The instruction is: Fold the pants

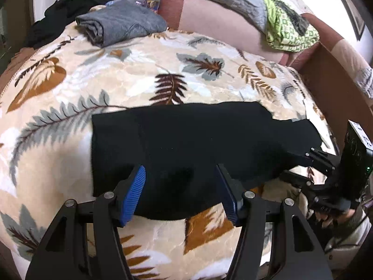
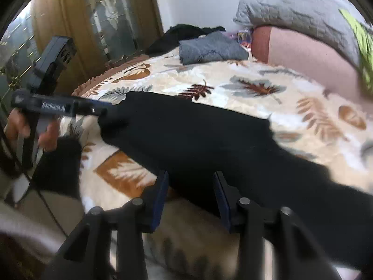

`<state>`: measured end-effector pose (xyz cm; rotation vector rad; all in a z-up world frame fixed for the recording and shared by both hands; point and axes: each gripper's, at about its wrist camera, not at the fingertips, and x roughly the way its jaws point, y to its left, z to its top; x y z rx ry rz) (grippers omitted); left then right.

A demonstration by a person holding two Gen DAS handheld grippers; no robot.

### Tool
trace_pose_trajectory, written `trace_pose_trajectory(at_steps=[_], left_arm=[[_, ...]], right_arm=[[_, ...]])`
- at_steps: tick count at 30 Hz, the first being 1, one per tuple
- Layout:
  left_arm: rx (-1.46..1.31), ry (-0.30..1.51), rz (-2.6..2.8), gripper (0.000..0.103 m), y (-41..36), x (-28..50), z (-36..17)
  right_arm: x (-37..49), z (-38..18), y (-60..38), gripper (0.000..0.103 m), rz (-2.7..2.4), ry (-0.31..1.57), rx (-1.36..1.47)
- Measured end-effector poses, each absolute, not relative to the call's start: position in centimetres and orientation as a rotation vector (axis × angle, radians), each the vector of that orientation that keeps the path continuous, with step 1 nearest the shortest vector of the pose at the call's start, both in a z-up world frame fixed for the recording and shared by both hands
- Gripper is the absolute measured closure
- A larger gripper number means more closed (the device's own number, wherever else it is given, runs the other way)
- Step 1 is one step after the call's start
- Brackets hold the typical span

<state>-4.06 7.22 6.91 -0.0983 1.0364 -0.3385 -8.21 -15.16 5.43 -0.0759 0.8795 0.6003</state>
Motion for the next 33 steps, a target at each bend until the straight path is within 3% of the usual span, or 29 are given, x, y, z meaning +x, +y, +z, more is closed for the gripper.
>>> trace_pose_trajectory(at_steps=[3,9,18,20,21,22,33], left_arm=[[-0.073,1.040,-0.298,0.043,6.7,-3.8,5.5],[-0.087,1.020,-0.253,0.043,6.9,-3.4,5.4],[-0.101,0.955,-0.253,0.043,5.0,-2.9,6.9],[-0.094,0.968,-0.251,0.043,4.5,-2.8,6.4],[-0.092,0.972,-0.247,0.043,4.4,-2.8,6.2],[-0.090,0.976,-0.243,0.043,4.3,-2.7,6.0],[-0.073,0.969,-0.201,0.041,4.4,-2.5,4.5]], right_arm=[[-8.1,3.6,-15.0,0.063,0.591,0.932,-0.079],[-7.2,5.7,-16.8,0.062,0.581,0.886,-0.024],[1.5,6.1,-20.9,0.060,0.369,0.931,0.140],[2.5,5.3,-20.7,0.070,0.371,0.959,0.140],[2.9,4.8,-20.5,0.087,0.378,0.978,0.135],[3.2,4.6,-20.3,0.093,0.380,0.983,0.131],[3.5,3.4,-20.0,0.094,0.338,0.962,0.111]])
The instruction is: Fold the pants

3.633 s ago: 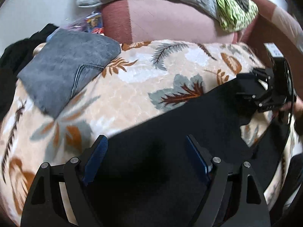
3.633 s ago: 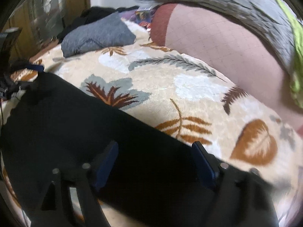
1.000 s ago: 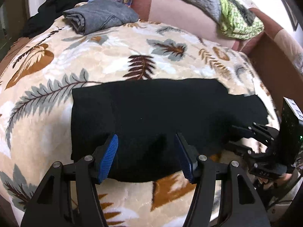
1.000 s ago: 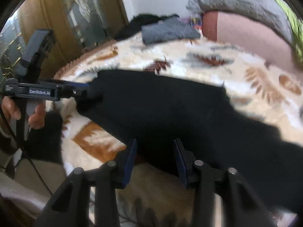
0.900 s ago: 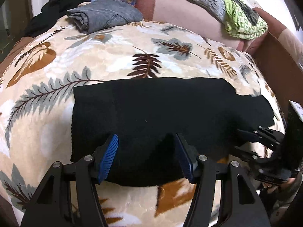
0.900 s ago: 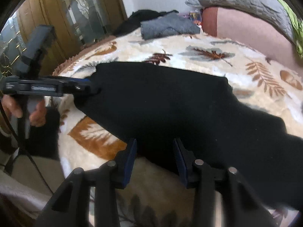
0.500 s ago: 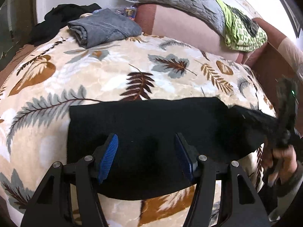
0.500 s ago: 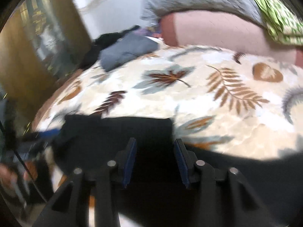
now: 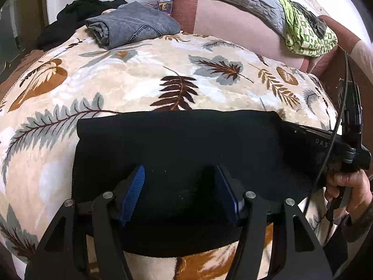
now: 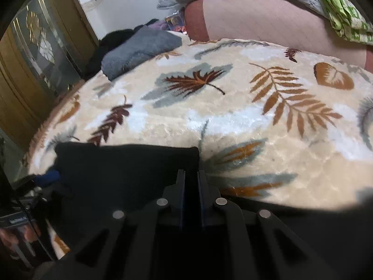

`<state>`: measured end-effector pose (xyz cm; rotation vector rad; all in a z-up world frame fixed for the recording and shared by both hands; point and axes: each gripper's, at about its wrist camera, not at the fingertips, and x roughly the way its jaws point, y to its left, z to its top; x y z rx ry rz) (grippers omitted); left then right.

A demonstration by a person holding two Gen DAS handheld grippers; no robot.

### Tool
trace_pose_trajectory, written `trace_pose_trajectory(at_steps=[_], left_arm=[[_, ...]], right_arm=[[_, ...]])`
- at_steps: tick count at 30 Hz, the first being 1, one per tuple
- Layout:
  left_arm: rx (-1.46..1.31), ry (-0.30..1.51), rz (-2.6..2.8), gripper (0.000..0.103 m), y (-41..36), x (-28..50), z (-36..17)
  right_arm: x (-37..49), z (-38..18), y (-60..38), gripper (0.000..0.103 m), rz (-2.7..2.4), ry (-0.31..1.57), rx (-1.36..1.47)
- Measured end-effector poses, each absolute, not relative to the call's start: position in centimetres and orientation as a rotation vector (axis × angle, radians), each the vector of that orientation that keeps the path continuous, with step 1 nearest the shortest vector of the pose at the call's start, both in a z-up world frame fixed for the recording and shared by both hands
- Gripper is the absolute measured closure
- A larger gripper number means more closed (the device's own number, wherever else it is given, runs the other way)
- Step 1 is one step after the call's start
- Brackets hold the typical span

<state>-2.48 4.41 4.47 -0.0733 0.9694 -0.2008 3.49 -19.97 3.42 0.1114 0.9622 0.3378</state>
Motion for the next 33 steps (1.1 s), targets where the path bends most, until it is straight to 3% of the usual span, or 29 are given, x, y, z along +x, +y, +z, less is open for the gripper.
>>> trace_pose_trajectory(at_steps=[3,8,14,17,19,26,33], left_arm=[[-0.065,0.970,-0.195,0.041,4.3,-2.6,4.8],[-0.064,0.953,-0.204,0.040,3.9,-2.9,5.8],[-0.084,0.938,-0.288,0.028,1.4,-3.0,6.9],[-0.064,0.951,-0.344,0.028,-1.0,-2.8,6.8],[-0.042,0.955,-0.379,0.028,-2.7,-2.7,6.7],[-0.018,0.991,-0.495,0.028,-8.8,-1.6,5.9],[0.025,1.022,-0.532,0.028,-12.7,-0.5,4.5]], right_arm=[[2.9,4.4,-20.8,0.087,0.348,0.939,0.159],[0.4,6.3,-22.8,0.067,0.339,0.893,0.188],[-3.4,6.3,-27.6,0.066,0.238,0.901,0.198],[-5.3,6.4,-31.4,0.063,0.135,0.885,0.212],[-6.3,6.6,-33.8,0.055,0.068,0.880,0.230],[-10.8,6.6,-42.6,0.055,-0.203,0.856,0.313],[-10.1,4.9,-46.4,0.054,-0.280,0.867,0.349]])
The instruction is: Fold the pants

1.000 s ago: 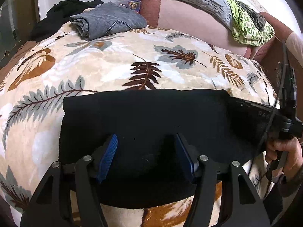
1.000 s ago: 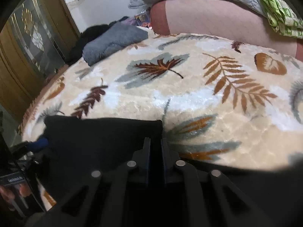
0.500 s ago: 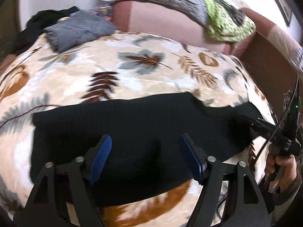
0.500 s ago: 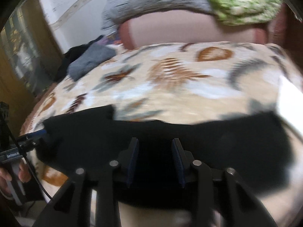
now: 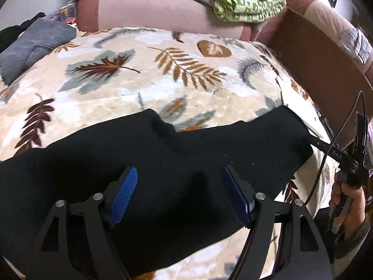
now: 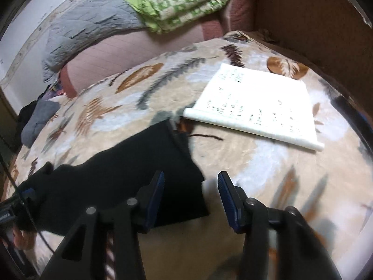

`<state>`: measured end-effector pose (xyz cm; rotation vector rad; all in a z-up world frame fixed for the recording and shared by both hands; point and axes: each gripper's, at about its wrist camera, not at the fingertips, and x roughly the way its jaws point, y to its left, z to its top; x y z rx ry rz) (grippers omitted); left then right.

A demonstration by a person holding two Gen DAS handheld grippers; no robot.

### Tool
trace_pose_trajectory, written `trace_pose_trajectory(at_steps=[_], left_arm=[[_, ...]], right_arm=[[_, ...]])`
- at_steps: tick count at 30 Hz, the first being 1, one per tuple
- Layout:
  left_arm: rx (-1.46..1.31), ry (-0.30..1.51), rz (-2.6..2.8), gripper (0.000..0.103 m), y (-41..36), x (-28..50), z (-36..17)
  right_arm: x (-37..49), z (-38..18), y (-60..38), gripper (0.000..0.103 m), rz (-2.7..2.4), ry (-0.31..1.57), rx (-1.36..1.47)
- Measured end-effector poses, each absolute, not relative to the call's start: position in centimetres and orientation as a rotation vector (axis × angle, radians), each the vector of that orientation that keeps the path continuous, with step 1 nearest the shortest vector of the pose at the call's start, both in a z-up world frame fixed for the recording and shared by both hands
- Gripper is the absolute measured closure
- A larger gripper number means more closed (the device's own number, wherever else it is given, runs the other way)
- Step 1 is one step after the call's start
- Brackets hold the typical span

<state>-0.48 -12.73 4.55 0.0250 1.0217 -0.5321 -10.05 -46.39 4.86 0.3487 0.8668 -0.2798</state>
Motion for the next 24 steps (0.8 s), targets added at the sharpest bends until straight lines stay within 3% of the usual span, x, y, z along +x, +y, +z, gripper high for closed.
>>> trace_pose_trajectory(at_steps=[2,3,4,10,15,19,24], left_arm=[[0.036,1.023,-0.524,0.028,-13.0,-0.4,4.2],[0.036,1.025,-0.520,0.028,-13.0,-0.3,4.1],[0.033,1.027,-0.519,0.028,-12.9,-0.3,4.0],[0.018,1.020,-0.513,0.028,-12.5,-0.6,4.3],[0.025,1.011,-0.498,0.028,-12.6,-0.8,3.7],[0.038,0.999,-0.486,0.028,-12.1,-1.4,4.3],[0.010,0.977,-0.438,0.028,-10.2,-1.6,5.5]], right_arm=[[-9.3,4.4,-46.4,0.062,-0.254,0.868,0.346],[-8.8,4.1,-46.3,0.090,-0.239,0.883,0.346],[-8.6,4.2,-46.1,0.094,-0.241,0.881,0.336],[-11.3,7.3,-45.1,0.096,-0.283,0.799,0.251],[-10.4,4.0,-45.9,0.095,-0.295,0.924,0.291],[-11.4,5.9,-46.3,0.078,-0.303,0.846,0.337],[-11.9,8.9,-44.2,0.069,-0.177,0.736,0.358]])
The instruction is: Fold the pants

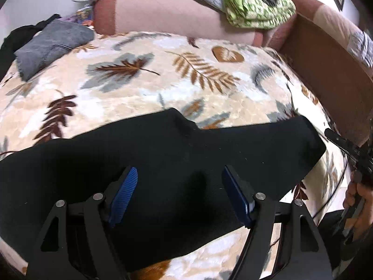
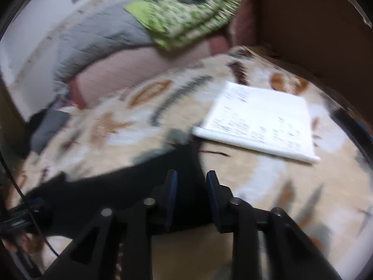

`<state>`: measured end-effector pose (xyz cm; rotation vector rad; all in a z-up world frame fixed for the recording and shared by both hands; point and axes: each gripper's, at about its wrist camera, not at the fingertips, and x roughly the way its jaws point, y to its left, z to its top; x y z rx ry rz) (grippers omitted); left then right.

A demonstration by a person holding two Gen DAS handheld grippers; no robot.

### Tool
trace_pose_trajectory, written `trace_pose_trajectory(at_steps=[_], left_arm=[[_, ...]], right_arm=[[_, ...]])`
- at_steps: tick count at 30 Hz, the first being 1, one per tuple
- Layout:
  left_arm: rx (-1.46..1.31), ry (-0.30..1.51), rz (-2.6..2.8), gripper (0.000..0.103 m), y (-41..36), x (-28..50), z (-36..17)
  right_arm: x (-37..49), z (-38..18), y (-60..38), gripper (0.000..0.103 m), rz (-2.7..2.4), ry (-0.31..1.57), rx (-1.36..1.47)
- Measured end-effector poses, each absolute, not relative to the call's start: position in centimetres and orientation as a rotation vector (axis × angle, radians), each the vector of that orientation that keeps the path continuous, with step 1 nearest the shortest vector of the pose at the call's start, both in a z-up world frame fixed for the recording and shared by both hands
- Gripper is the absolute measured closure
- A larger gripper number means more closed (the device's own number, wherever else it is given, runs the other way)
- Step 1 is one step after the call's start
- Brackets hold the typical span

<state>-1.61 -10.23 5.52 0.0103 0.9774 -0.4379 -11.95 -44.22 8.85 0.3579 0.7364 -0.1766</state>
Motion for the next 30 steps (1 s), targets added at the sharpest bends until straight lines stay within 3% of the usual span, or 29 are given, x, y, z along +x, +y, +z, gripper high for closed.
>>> trace_pose_trajectory(at_steps=[6,10,30], left_arm=[[0.019,0.921,-0.367,0.028,-7.4,-2.8,7.3],[0.015,0.906,-0.322,0.028,-5.4,-3.5,7.9],[-0.089,0.931,-0.108,0.028,4.0,-4.9,5.3]], right_arm=[[-10.7,10.4,-38.9,0.066,0.010,0.698,0.322],[-9.7,10.8,-34.7,0.059,0.134,0.707,0.294],[-5.5,6.4,-16.8,0.058,0.454,0.889,0.084]])
